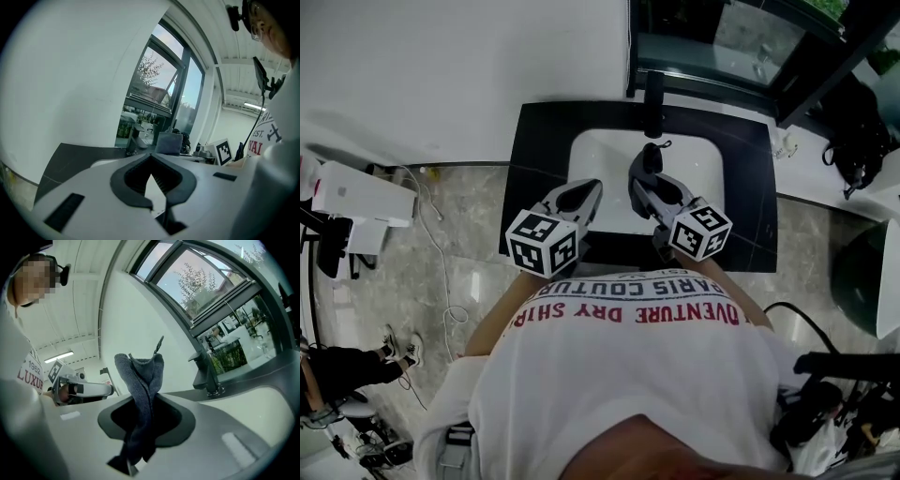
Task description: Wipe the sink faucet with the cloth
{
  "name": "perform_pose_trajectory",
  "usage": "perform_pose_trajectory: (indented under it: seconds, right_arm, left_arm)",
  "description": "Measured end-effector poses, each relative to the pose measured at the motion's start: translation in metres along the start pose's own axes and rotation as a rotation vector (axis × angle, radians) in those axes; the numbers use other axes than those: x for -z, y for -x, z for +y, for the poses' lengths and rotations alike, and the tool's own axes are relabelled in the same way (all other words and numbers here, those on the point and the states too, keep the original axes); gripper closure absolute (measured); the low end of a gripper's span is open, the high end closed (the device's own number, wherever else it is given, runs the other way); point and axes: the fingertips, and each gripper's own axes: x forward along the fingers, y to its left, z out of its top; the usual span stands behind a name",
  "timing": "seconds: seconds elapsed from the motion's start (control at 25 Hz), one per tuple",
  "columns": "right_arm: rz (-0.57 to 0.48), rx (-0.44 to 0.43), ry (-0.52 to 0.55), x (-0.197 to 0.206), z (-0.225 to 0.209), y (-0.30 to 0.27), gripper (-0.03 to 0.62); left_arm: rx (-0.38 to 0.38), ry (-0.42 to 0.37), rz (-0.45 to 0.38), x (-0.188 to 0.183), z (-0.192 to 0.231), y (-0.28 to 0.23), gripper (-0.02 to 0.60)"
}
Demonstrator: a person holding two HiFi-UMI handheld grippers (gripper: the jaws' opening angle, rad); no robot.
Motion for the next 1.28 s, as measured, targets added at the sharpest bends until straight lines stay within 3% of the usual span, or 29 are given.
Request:
perform_pose_trajectory:
  seconds: [0.32, 0.52, 0.64, 0.76, 1.0, 1.28]
  right_arm:
    - [-0.013, 0.072, -0.001, 0.022, 0.056, -0.121, 0.516]
    - [-0.041, 0.186, 0.024, 0.031, 0.088, -0.191, 0.516]
    - [-0.073, 0.263, 0.018, 0.034, 0.097, -0.213, 0.516]
    - [-0.094, 0.328, 0.024, 0.033, 0.101, -0.214, 0.516]
    - [-0.134, 0.416, 0.038, 0.010, 0.086, -0.178, 0.516]
    - [-0.161, 0.525, 0.005, 0.005, 0.042, -0.143, 0.516]
  left_arm:
    - [0.060, -0.020, 0.031, -0.005, 0.126, 0.059, 0.580]
    - [0.150, -0.025, 0.086, -0.003, 0.212, 0.087, 0.581]
    - [0.216, -0.050, 0.113, -0.007, 0.240, 0.093, 0.581]
    - [0.288, -0.068, 0.134, -0.011, 0.245, 0.085, 0.580]
    - [0.431, -0.119, 0.172, -0.018, 0.200, 0.042, 0.580]
    - [0.474, -0.162, 0.200, -0.030, 0.173, 0.005, 0.580]
